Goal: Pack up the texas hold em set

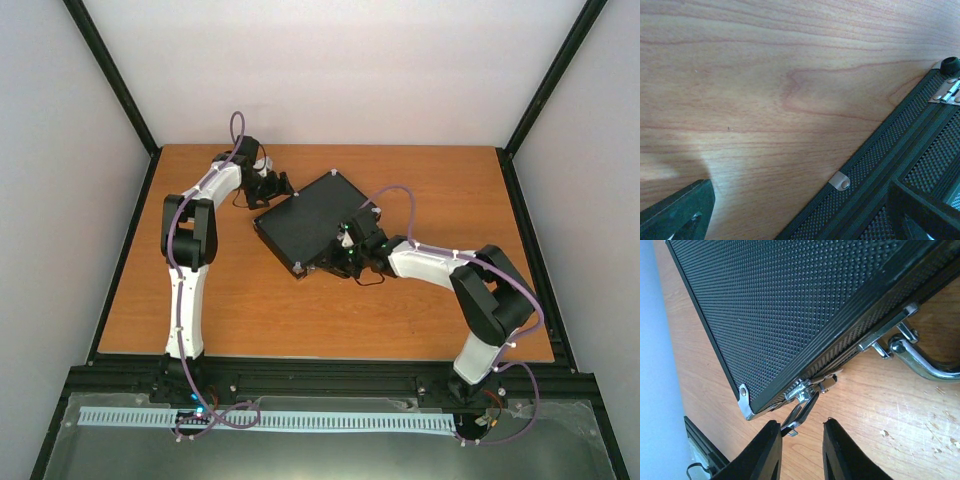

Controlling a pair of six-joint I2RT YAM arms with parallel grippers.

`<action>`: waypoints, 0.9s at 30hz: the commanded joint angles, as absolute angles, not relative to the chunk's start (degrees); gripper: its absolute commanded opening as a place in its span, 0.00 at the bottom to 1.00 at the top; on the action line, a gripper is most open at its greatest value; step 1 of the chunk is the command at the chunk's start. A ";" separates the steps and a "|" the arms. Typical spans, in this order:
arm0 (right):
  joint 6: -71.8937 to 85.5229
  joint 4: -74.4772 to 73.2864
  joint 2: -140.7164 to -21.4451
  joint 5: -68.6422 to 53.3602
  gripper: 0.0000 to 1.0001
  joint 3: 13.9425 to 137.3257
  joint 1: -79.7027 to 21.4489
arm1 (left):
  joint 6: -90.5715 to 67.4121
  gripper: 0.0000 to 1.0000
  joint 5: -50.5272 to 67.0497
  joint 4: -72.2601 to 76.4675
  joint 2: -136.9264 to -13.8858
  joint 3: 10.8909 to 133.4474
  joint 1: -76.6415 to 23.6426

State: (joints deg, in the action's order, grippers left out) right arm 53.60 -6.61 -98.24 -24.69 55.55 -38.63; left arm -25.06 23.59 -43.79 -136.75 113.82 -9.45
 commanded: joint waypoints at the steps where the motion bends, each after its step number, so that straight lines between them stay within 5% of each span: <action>1: 55.81 -5.81 -99.32 -24.91 0.25 56.19 -38.33 | -23.19 0.97 21.62 -48.58 -138.50 111.88 -8.88; 9: 56.67 -5.68 -101.39 -27.29 0.20 57.11 -38.23 | -23.14 0.97 21.49 -48.69 -138.28 111.63 -8.79; 27: 60.81 -14.63 -95.60 -24.67 0.28 58.53 -38.14 | -22.85 0.97 20.98 -48.87 -137.99 111.36 -8.26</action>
State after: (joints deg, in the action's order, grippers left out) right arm 59.53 -12.05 -96.90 -25.50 57.04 -38.22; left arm -24.67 23.64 -43.72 -136.64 113.62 -9.30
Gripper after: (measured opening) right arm 0.278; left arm 0.969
